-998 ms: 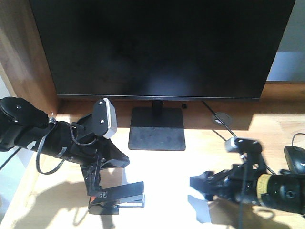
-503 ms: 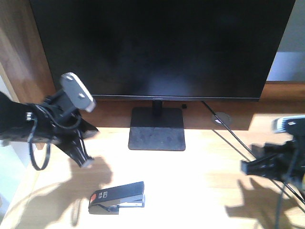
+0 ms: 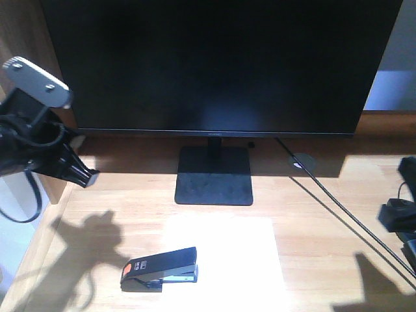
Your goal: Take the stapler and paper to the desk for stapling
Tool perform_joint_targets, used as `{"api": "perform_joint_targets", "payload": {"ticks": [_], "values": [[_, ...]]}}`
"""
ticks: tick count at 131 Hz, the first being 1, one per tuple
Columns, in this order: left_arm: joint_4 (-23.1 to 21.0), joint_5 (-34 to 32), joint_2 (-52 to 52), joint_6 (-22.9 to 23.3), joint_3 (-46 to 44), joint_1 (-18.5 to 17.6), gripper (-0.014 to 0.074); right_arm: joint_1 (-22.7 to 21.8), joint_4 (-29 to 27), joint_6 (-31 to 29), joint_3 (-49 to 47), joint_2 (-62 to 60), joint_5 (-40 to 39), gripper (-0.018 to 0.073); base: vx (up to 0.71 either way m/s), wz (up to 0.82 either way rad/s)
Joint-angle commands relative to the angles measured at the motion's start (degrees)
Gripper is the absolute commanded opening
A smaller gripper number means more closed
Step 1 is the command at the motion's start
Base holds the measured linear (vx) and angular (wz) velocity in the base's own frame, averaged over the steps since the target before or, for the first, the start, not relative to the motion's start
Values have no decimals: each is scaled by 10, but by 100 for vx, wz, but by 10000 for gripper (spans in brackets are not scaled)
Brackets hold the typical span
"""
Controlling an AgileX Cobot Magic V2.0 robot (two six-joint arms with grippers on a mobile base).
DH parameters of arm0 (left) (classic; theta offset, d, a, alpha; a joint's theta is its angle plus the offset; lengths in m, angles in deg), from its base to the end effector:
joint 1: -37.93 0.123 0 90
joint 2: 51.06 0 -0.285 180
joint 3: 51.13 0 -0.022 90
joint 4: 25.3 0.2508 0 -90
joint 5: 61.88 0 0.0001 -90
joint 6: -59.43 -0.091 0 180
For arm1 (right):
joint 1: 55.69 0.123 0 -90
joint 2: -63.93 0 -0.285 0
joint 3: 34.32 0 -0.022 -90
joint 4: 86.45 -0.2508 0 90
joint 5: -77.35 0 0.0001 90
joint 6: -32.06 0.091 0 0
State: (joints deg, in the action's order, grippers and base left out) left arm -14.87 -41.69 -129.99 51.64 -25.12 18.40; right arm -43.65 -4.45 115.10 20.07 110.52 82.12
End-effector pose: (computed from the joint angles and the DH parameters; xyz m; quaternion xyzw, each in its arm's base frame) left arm 0.2543 -0.0841 0.3074 0.2683 0.8444 0.0199 0.4633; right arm 0.1418 0.0225 0.2855 -0.0481 0.7735 0.0403 0.6307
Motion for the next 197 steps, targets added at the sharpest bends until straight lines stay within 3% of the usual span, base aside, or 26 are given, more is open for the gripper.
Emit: {"api": "perform_joint_targets", "payload": {"ticks": [1,21,40,73,113,197], "values": [[14,-112,54,19,20,-2,-6,0,11,-5,-15,-38,0,-10,0,0],[14,-232,125,21,105,-2,-6,0,14,-12,-8,-91,0,-10,0,0],[15,-291,206,21,177,-2,-6,0,17,-32,27,-140,-20,-10,0,0],[15,-297,349,21,276,-2,-6,0,16,-34,80,-220,-42,-10,0,0],[15,-292,490,21,350,-2,-6,0,15,-32,99,-229,-43,-10,0,0],[15,-292,504,21,352,-2,-6,0,15,-32,100,-229,-42,-10,0,0]]}}
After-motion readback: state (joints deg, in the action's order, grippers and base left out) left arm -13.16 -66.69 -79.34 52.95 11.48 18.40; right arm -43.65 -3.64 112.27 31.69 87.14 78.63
